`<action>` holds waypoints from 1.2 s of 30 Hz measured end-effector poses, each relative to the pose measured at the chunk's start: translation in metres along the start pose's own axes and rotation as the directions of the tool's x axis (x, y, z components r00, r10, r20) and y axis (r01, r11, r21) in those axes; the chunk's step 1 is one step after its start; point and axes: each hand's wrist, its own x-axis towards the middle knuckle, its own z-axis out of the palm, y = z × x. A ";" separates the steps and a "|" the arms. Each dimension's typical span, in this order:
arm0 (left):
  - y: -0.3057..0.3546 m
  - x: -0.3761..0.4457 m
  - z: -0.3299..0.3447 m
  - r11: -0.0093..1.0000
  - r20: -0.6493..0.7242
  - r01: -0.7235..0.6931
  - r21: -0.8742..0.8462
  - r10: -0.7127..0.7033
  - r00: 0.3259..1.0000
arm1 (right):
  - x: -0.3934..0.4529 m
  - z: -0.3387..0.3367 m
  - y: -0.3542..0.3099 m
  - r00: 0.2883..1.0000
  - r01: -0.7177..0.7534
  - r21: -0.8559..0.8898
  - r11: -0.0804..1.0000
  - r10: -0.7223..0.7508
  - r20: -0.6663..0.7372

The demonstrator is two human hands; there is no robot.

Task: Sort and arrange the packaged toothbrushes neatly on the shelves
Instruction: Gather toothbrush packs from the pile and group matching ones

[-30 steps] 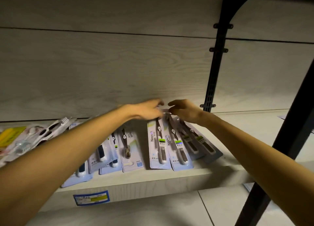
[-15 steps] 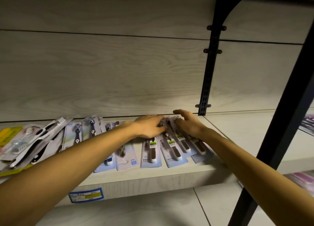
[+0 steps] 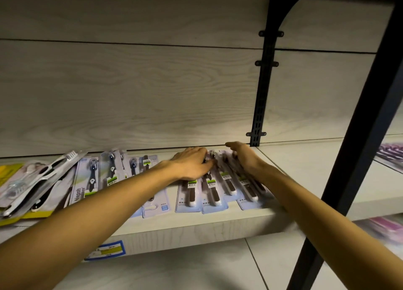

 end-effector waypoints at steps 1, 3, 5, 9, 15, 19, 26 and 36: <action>0.001 0.001 0.000 1.000 -0.003 0.011 -0.003 -0.011 1.000 | 0.001 -0.003 -0.001 0.999 -0.038 0.158 0.987 0.036 0.014; 0.005 0.003 -0.002 1.000 -0.017 0.009 -0.001 -0.009 1.000 | 0.002 -0.013 -0.003 0.995 -0.095 0.375 0.922 0.094 0.020; 0.011 0.006 -0.003 1.000 -0.011 -0.009 0.005 0.009 1.000 | 0.001 -0.021 -0.002 0.992 -0.121 0.440 0.890 0.126 0.017; 0.024 0.014 0.000 0.996 0.016 0.011 -0.085 -0.010 1.000 | -0.001 -0.020 0.004 0.997 -0.076 0.242 0.967 0.080 -0.004; 0.038 0.020 0.008 0.976 -0.036 0.078 -0.201 -0.087 0.996 | -0.008 -0.020 0.009 0.996 0.052 -0.048 0.998 -0.055 -0.077; 0.049 0.022 0.007 0.927 -0.089 0.104 -0.361 -0.145 0.985 | -0.008 -0.019 0.009 0.989 0.068 -0.094 0.993 -0.079 -0.123; 0.022 0.007 -0.025 0.941 -0.058 0.017 -0.339 -0.039 0.998 | -0.009 -0.018 0.001 0.956 0.203 -0.121 0.972 -0.223 -0.192; -0.082 -0.048 -0.087 0.972 0.058 0.198 -0.124 -0.192 0.980 | -0.023 0.048 -0.043 0.869 0.490 -0.402 0.773 -0.399 0.293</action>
